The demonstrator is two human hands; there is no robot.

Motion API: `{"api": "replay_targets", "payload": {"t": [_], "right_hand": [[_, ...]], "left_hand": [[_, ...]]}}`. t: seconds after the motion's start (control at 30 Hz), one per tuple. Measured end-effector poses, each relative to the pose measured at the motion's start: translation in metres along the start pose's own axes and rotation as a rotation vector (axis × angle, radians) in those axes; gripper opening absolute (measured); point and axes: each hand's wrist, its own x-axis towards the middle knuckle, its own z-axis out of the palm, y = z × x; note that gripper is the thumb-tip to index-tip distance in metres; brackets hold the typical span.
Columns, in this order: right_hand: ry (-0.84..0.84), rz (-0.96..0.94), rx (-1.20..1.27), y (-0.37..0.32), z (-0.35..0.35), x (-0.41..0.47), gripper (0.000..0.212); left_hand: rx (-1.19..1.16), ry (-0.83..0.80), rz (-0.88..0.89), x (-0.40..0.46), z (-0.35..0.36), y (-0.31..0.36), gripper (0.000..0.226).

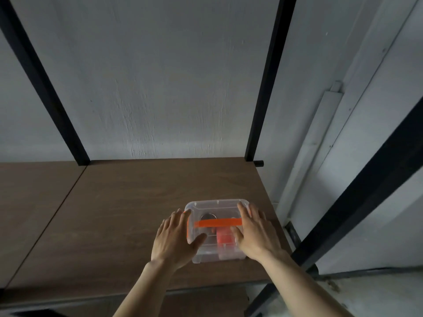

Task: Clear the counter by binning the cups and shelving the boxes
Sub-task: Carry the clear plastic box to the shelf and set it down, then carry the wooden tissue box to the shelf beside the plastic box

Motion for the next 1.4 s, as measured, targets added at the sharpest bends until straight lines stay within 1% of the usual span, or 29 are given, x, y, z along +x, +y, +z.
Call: {"api": "replay_targets", "payload": {"t": [0.17,0.37,0.53,0.63,0.73,0.87,0.97,1.17,1.27,1.4], "right_hand": [[0.027,-0.075,-0.064,-0.004,-0.011,-0.027,0.077],[0.079,-0.079,-0.037,0.005,-0.030,-0.076,0.076],[0.085,0.008,0.009,0.030,-0.049,-0.137,0.066],[0.082,0.048,0.001,0.054,-0.060,-0.186,0.067],[0.088,0.108,0.002,0.087,-0.067,-0.243,0.066],[0.087,0.257,-0.017,0.138,-0.075,-0.326,0.063],[0.098,0.389,-0.023,0.179,-0.085,-0.390,0.059],[0.149,0.744,-0.032,0.241,-0.108,-0.533,0.063],[0.186,0.954,-0.015,0.253,-0.119,-0.606,0.062],[0.187,1.204,-0.036,0.240,-0.127,-0.692,0.064]], "left_hand": [[0.116,-0.022,0.126,-0.012,-0.007,0.007,0.093],[0.176,0.000,0.209,-0.041,-0.018,0.038,0.086],[0.196,-0.021,0.249,-0.076,-0.017,0.078,0.093],[0.213,-0.028,0.287,-0.110,-0.010,0.114,0.091],[0.218,-0.082,0.341,-0.151,0.001,0.155,0.092],[0.228,-0.163,0.483,-0.196,0.022,0.219,0.090],[0.223,-0.206,0.634,-0.225,0.039,0.280,0.091],[0.196,-0.347,0.926,-0.289,0.082,0.393,0.090],[0.205,-0.394,1.085,-0.323,0.099,0.439,0.090],[0.193,-0.457,1.289,-0.378,0.110,0.481,0.087]]}}
